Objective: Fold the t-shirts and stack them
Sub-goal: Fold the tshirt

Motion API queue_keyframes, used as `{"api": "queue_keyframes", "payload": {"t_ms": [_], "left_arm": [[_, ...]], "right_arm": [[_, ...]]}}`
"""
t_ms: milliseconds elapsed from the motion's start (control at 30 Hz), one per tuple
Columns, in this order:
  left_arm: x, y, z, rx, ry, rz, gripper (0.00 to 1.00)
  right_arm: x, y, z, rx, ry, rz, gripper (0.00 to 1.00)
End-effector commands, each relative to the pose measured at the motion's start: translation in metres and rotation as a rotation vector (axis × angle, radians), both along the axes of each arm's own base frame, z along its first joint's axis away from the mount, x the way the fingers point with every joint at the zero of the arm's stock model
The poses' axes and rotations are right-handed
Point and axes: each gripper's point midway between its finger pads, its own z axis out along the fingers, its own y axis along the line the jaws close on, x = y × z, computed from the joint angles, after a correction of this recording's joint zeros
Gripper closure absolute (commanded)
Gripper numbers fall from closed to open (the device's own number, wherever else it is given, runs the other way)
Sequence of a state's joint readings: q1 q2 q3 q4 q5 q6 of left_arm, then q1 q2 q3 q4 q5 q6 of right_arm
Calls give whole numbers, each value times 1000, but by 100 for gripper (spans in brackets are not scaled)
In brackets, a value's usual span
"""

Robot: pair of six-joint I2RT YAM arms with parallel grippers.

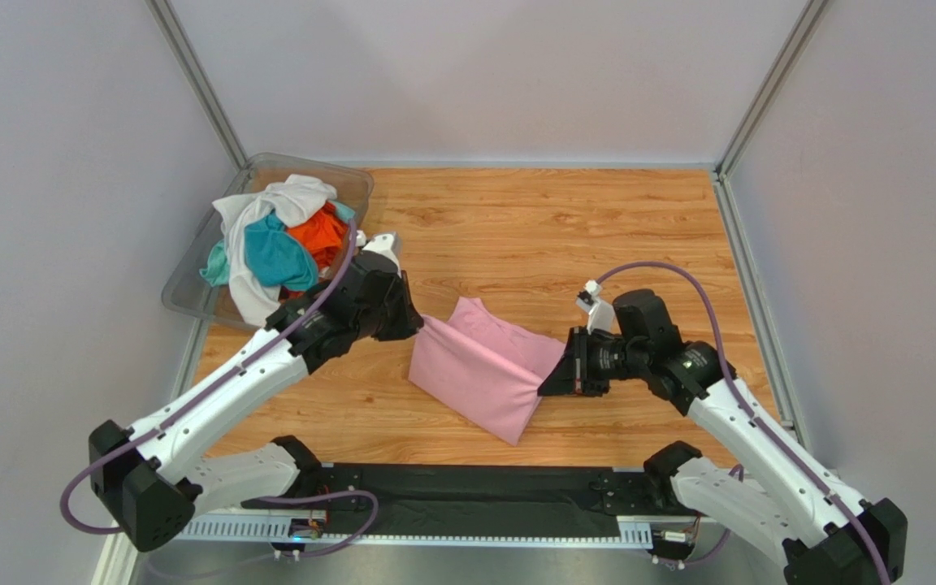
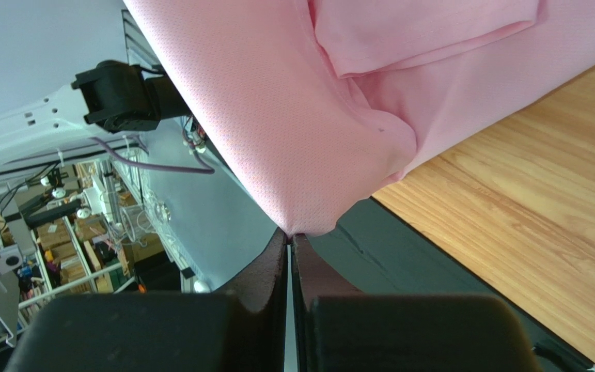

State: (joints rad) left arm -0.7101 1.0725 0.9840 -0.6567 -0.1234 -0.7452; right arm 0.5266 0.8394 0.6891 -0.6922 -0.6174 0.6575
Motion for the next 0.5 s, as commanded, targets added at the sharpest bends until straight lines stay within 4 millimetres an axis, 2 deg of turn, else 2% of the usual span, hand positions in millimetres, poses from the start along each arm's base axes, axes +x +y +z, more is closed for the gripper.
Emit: {"api": "queue_keyframes", "payload": {"t_ms": [0, 233, 467], "left_arm": [[26, -15, 19, -30, -64, -39, 100], [62, -36, 9, -16, -56, -64, 100], [98, -51, -23, -6, 36, -71, 100]], "right_arm": [[17, -5, 9, -15, -59, -16, 100], [57, -28, -8, -58, -44, -128, 100], [96, -40, -31, -76, -17, -190, 100]]}}
